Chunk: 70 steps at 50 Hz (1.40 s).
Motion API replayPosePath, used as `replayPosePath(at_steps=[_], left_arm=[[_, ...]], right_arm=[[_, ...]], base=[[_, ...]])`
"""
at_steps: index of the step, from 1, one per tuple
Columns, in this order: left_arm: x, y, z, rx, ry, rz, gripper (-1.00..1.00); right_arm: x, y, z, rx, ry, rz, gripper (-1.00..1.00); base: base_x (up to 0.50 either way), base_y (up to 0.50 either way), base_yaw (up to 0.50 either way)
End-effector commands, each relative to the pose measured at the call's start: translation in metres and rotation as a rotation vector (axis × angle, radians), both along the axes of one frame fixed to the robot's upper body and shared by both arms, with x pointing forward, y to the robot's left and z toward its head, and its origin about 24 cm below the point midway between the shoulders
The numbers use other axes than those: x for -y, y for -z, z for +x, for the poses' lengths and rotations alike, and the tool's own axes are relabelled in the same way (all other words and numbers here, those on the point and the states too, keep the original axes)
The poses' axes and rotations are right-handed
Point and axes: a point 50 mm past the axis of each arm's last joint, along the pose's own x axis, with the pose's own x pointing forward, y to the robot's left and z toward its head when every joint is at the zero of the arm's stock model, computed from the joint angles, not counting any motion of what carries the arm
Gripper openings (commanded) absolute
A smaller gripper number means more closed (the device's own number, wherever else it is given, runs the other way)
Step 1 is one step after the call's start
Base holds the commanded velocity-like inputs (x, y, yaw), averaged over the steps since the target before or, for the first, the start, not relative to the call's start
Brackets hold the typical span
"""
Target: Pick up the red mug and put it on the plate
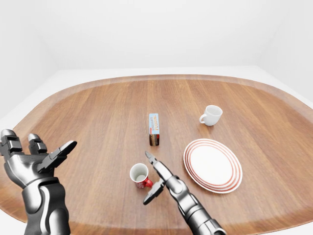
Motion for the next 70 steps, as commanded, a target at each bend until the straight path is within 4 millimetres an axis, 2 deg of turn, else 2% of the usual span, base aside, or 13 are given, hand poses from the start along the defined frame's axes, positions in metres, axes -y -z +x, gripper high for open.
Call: replayPosePath(at_steps=[1,16,30,44,49,60,61,62,63,70], left_arm=[[0.001,0.0,0.0,-0.001,0.001,0.001,1.0],[0.001,0.0,0.0,0.0,0.001,0.001,1.0],[0.001,-0.001,-0.001,0.0,0.002,0.001,1.0],[0.001,-0.001,0.0,0.001,0.001,0.001,1.0],[0.001,-0.001,0.0,0.001,0.002,0.001,1.0],[0.001,0.0,0.0,0.001,0.002,0.001,1.0],[0.001,0.0,0.0,0.001,0.002,0.001,1.0],[0.001,0.0,0.0,0.0,0.002,0.001,1.0],[0.001,0.0,0.0,0.0,0.002,0.001,1.0],[0.001,-0.001,0.0,0.001,0.002,0.001,1.0]], right_arm=[[-0.003,-0.002,0.003,0.008,-0.004,-0.002,1.0],[-0.002,0.013,0.008,-0.073,0.009,-0.066,1.0],[-0.003,0.024,0.004,-0.117,0.006,-0.121,1.0],[-0.008,0.017,0.004,-0.086,-0.008,-0.09,1.0],[-0.012,0.009,0.004,-0.048,-0.02,-0.055,1.0],[-0.01,0.013,0.003,-0.062,-0.013,-0.071,1.0],[-0.01,0.013,0.003,-0.062,-0.012,-0.071,0.65],[-0.01,0.013,0.004,-0.06,-0.01,-0.071,0.16],[-0.009,0.013,0.003,-0.062,-0.008,-0.071,-1.0],[-0.008,0.013,0.004,-0.061,0.003,-0.072,-1.0]], base=[[0.0,0.0,0.0],[0.0,0.0,0.0],[0.0,0.0,0.0],[0.0,0.0,0.0],[0.0,0.0,0.0],[0.0,0.0,0.0],[0.0,0.0,0.0],[0.0,0.0,0.0],[0.0,0.0,0.0],[0.0,0.0,0.0]])
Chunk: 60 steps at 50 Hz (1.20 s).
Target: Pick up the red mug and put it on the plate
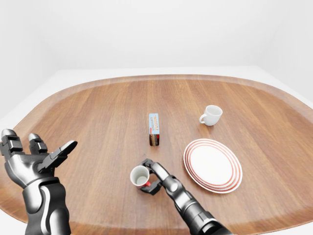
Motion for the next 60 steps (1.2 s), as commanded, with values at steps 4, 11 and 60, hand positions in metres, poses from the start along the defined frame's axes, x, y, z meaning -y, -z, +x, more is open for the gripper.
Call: replayPosePath(at_steps=[4,11,60], left_arm=[[0.0,0.0,0.0,0.0,0.0,0.001,1.0],[0.001,0.0,0.0,-0.001,0.001,0.0,1.0],[0.001,-0.002,0.002,-0.007,0.001,0.015,1.0]], right_arm=[[0.001,0.002,0.0,-0.006,0.011,-0.007,-1.0],[0.0,-0.003,0.001,0.022,0.007,0.007,-1.0],[0.281,-0.127,0.026,0.366,0.569,-0.021,-1.0]], base=[[0.0,0.0,0.0],[0.0,0.0,0.0],[0.0,0.0,0.0]])
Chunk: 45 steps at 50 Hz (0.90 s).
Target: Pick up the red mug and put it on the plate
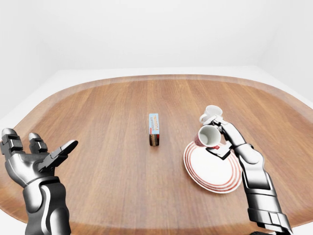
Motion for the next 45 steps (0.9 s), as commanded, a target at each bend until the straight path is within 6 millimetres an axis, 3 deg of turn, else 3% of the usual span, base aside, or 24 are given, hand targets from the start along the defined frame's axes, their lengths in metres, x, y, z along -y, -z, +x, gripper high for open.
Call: replayPosePath(at_steps=[1,5,13,29,34,37,45], left_arm=[[0.0,0.0,0.001,-0.002,0.0,0.006,1.0],[0.0,0.001,0.002,-0.002,0.001,0.007,1.0],[0.001,0.001,0.001,-0.002,0.001,0.007,1.0],[0.001,0.001,0.0,-0.003,0.0,0.008,1.0],[0.002,0.0,0.0,-0.003,0.001,0.009,1.0],[0.001,0.001,0.0,-0.003,0.001,0.009,1.0],[0.002,-0.001,0.0,-0.003,0.001,0.009,1.0]], right_arm=[[0.071,0.024,-0.025,-0.098,0.207,0.128,-1.0],[0.085,0.045,-0.033,-0.149,0.259,0.149,-1.0],[0.111,0.051,-0.045,-0.157,0.331,0.193,-1.0],[0.11,0.087,-0.055,-0.311,0.298,0.247,-1.0],[0.105,0.079,-0.055,-0.284,0.246,0.221,-1.0],[0.103,0.088,-0.056,-0.324,0.252,0.232,-1.0],[0.102,0.089,-0.055,-0.332,0.243,0.226,-1.0]], base=[[0.0,0.0,0.0],[0.0,0.0,0.0],[0.0,0.0,0.0],[0.0,0.0,0.0],[0.0,0.0,0.0],[0.0,0.0,0.0],[0.0,0.0,0.0]])
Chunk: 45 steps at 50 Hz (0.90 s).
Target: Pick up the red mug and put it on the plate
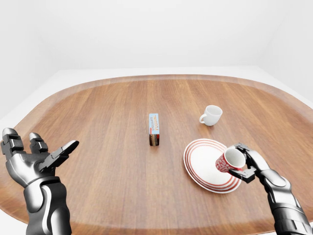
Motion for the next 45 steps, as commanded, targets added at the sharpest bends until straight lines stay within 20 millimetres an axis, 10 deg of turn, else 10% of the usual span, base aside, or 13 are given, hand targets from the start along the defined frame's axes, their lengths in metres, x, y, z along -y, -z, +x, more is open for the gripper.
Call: replayPosePath(at_steps=[1,45], left_arm=[[0.001,-0.001,0.0,0.0,0.0,0.0,1.0],[0.001,0.0,0.0,-0.003,0.003,0.003,1.0]], right_arm=[[-0.001,0.005,-0.001,-0.007,0.008,0.058,-1.0],[0.0,0.019,0.005,-0.081,0.074,0.082,-0.76]], base=[[0.0,0.0,0.0],[0.0,0.0,0.0]])
